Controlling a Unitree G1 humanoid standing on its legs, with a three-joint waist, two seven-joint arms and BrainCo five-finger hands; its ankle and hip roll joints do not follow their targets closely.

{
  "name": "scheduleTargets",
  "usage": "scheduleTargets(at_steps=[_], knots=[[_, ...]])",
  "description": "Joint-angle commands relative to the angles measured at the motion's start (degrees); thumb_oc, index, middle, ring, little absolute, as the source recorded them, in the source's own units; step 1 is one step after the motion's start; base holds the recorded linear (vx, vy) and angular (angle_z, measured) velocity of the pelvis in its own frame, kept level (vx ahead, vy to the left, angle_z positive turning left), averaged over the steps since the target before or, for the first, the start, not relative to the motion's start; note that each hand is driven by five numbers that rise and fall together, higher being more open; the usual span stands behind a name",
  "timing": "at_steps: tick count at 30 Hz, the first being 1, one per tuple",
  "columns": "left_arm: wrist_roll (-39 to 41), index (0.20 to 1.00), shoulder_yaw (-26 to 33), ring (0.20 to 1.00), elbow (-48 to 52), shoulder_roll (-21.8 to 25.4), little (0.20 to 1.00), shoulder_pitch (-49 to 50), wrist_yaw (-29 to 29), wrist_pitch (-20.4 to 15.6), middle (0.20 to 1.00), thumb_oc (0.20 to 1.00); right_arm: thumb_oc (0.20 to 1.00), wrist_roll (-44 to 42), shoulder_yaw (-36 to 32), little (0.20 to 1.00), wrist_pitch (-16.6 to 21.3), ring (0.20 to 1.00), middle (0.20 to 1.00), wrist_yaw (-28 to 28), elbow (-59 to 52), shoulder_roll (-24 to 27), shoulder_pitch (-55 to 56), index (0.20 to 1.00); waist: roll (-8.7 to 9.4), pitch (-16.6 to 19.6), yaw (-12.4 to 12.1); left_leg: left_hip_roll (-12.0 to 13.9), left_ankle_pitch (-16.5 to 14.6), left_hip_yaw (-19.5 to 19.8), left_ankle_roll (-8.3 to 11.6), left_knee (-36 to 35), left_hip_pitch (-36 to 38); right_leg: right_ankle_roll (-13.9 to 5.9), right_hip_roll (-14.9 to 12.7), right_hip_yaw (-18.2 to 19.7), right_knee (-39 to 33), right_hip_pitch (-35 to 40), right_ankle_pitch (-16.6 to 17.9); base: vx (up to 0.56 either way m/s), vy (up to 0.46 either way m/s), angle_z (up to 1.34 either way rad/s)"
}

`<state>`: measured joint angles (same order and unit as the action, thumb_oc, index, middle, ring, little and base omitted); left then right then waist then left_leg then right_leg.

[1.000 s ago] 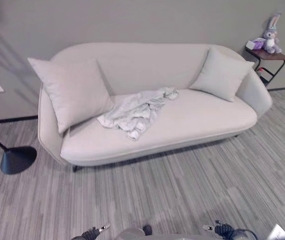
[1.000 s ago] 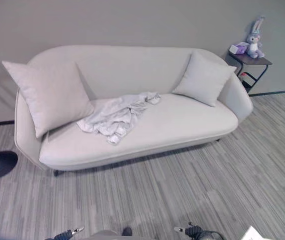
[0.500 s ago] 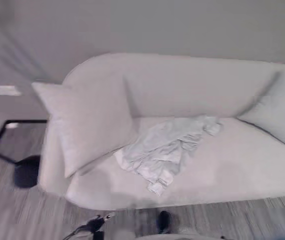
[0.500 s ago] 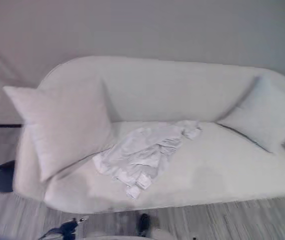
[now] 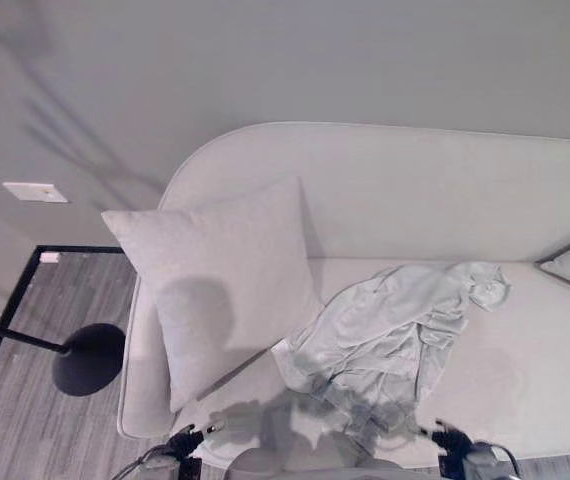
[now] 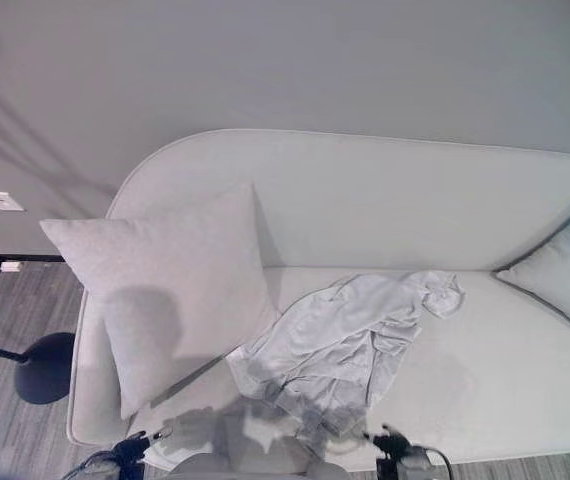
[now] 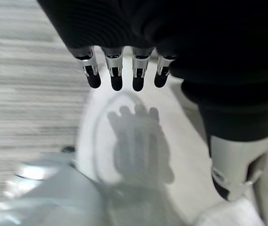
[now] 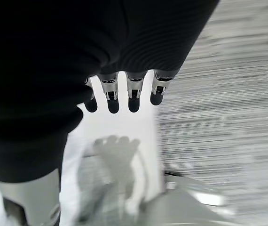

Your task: Hang the clothes on the sofa on the clothes rack.

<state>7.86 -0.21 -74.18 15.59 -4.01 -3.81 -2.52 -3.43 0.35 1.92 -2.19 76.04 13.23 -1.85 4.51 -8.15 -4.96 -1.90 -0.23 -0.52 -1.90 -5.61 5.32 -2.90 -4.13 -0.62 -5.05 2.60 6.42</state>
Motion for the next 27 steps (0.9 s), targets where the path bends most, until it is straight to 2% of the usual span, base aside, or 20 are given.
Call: scheduleTargets(at_steps=[1, 8, 9, 11, 12, 15, 16, 17, 19, 20, 21, 24, 26, 27], knots=[[-0.4, 1.000, -1.3, 1.000, -1.5, -0.9, 1.000, 1.8, 0.7, -0.9, 1.000, 1.000, 1.000, -0.3, 2.2, 1.000, 0.7, 1.000, 1.000, 0.3, 0.3, 2.6, 1.2, 1.000, -2.03, 3.9, -0.2, 3.1, 0.7, 1.5, 3.28, 0.6, -5.1, 1.38, -0.1, -0.5, 0.0, -1.9, -0.6, 0.00, 0.069, -0.15], [-0.3, 1.000, -1.2, 1.000, -0.2, -1.4, 1.000, 1.9, 0.7, -0.8, 1.000, 1.000, 1.000, 0.0, 3.1, 1.000, 0.7, 1.000, 1.000, 0.2, 0.3, 2.0, 0.9, 1.000, -2.46, 4.1, -0.6, 2.6, 0.8, 0.5, 3.41, 0.6, -4.0, 1.38, -1.4, -2.0, 1.7, -1.4, 0.1, -0.01, 0.076, -0.18], [-0.3, 1.000, -1.7, 1.000, 0.5, -1.3, 1.000, 1.5, 0.7, -0.9, 1.000, 1.000, 1.000, 0.2, 3.3, 1.000, 0.7, 1.000, 1.000, 0.2, -0.1, 2.2, 0.7, 1.000, -3.01, 3.5, -0.7, 2.9, 1.2, 0.3, 3.28, 0.6, -3.8, 1.56, -1.3, -1.2, 7.9, -2.7, -0.2, -0.05, 0.057, -0.10], [-0.3, 1.000, -2.5, 1.000, 1.0, -1.2, 1.000, 0.8, 0.8, -1.0, 1.000, 1.000, 1.000, -0.1, 3.2, 1.000, 0.6, 1.000, 1.000, 0.0, -0.9, 2.4, 0.7, 1.000, -3.87, 2.4, 0.0, 3.7, 1.4, 0.4, 3.43, 0.6, -3.1, 1.68, -0.9, 0.2, 11.5, -3.5, -0.5, -0.04, 0.017, -0.13], [-0.5, 1.000, -2.7, 1.000, 1.3, -1.1, 1.000, 0.7, 0.8, -1.0, 1.000, 1.000, 1.000, -0.1, 3.2, 1.000, 0.6, 1.000, 1.000, 0.0, -1.4, 2.5, 0.7, 1.000, -4.02, 2.3, 0.2, 4.1, 1.4, 0.4, 3.64, 0.6, -2.6, 1.79, -1.7, 0.2, 11.4, -3.5, -0.6, 0.01, -0.079, -0.23], [-1.1, 1.000, -2.8, 1.000, 2.9, -0.9, 1.000, 0.7, 0.7, -0.9, 1.000, 1.000, 1.000, -0.1, 2.7, 1.000, 0.5, 1.000, 1.000, 0.2, -1.8, 3.0, 0.6, 1.000, -4.31, 3.0, -0.1, 5.9, 0.8, 0.5, 4.63, 0.6, -2.2, 1.89, -6.7, -2.2, 7.0, -2.8, -0.7, 0.08, -0.203, -0.28], [-0.4, 1.000, -2.5, 1.000, 3.8, -0.3, 1.000, 0.9, 1.0, -1.0, 1.000, 1.000, 1.000, -0.4, 2.9, 1.000, 0.1, 1.000, 1.000, 0.5, -1.8, 4.0, 0.3, 1.000, -4.67, 3.6, 0.3, 7.1, 0.3, 1.4, 4.52, 0.6, -1.3, 1.44, -8.1, -1.9, 0.5, -5.6, -0.2, 0.15, -0.350, -0.38], [-0.3, 1.000, -2.8, 1.000, 3.6, -0.1, 1.000, 0.5, 0.6, -1.2, 1.000, 1.000, 1.000, -0.2, 2.6, 1.000, 0.1, 1.000, 1.000, 0.5, -1.7, 3.8, 0.3, 1.000, -3.93, 3.5, 0.2, 7.3, 0.2, 1.1, 4.66, 0.6, -1.1, 1.60, -7.9, -1.8, 0.0, -5.2, -1.1, 0.14, -0.303, -0.49], [-0.3, 1.000, -2.9, 1.000, 3.6, -0.1, 1.000, 0.5, 0.6, -1.2, 1.000, 1.000, 1.000, -0.2, 2.6, 1.000, 0.1, 1.000, 1.000, 0.5, -1.7, 3.8, 0.3, 1.000, -3.92, 3.5, 0.2, 7.3, 0.2, 1.1, 4.66, 0.6, -1.1, 1.60, -7.9, -1.8, 0.0, -5.2, -1.1, 0.04, -0.164, -0.19], [0.0, 1.000, -2.5, 1.000, 3.6, -0.4, 1.000, 0.7, 0.5, -1.2, 1.000, 1.000, 1.000, -0.2, 2.6, 1.000, 0.2, 1.000, 1.000, 0.4, -2.3, 3.9, 0.5, 1.000, -3.01, 3.9, 0.5, 8.9, -0.3, 0.6, 4.71, 0.6, -0.8, 0.95, -7.1, -2.7, 0.0, -4.9, -1.5, 0.11, -0.342, 0.11], [-0.1, 1.000, -2.7, 1.000, 3.5, -0.5, 1.000, 0.9, 0.5, -1.2, 1.000, 1.000, 1.000, 0.0, 2.7, 1.000, 0.4, 1.000, 1.000, 0.4, -2.3, 4.1, 0.6, 1.000, -3.00, 4.1, 0.6, 10.1, 0.0, 0.5, 4.82, 0.6, -0.8, 0.66, -6.3, -3.1, 0.0, -4.7, -1.5, 0.17, -0.486, 0.20], [-0.2, 1.000, -3.2, 1.000, 4.9, -1.4, 1.000, 1.5, 0.2, -1.1, 1.000, 1.000, 1.000, -0.1, 2.7, 1.000, 0.9, 1.000, 1.000, 0.7, -3.1, 5.7, 0.9, 1.000, -3.52, 4.6, 1.2, 13.6, 2.2, 0.3, 4.32, 0.6, -0.5, 0.03, -3.2, -3.7, 0.0, -3.5, -1.9, 0.13, -0.350, 0.11], [-0.5, 1.000, -3.8, 1.000, 6.0, -1.9, 1.000, 1.8, -0.2, -0.8, 1.000, 1.000, 1.000, -0.6, 2.0, 1.000, 1.2, 1.000, 1.000, 1.0, -3.5, 6.4, 1.3, 1.000, -3.95, 4.6, 1.6, 15.5, 5.0, -0.1, 3.78, 0.6, 0.5, -0.23, -1.5, -3.6, 0.0, -2.5, -2.1, 0.13, -0.333, -0.04], [-0.5, 1.000, -3.9, 1.000, 6.6, -2.1, 1.000, 1.7, -0.4, -0.6, 1.000, 1.000, 1.000, -0.8, 1.8, 1.000, 1.2, 1.000, 1.000, 1.1, -3.8, 6.9, 1.5, 1.000, -3.92, 4.3, 1.8, 15.8, 5.0, -0.1, 3.69, 3.0, -0.6, -0.21, -1.3, -3.8, 0.0, -2.0, -2.1, 0.10, -0.492, 0.13]])
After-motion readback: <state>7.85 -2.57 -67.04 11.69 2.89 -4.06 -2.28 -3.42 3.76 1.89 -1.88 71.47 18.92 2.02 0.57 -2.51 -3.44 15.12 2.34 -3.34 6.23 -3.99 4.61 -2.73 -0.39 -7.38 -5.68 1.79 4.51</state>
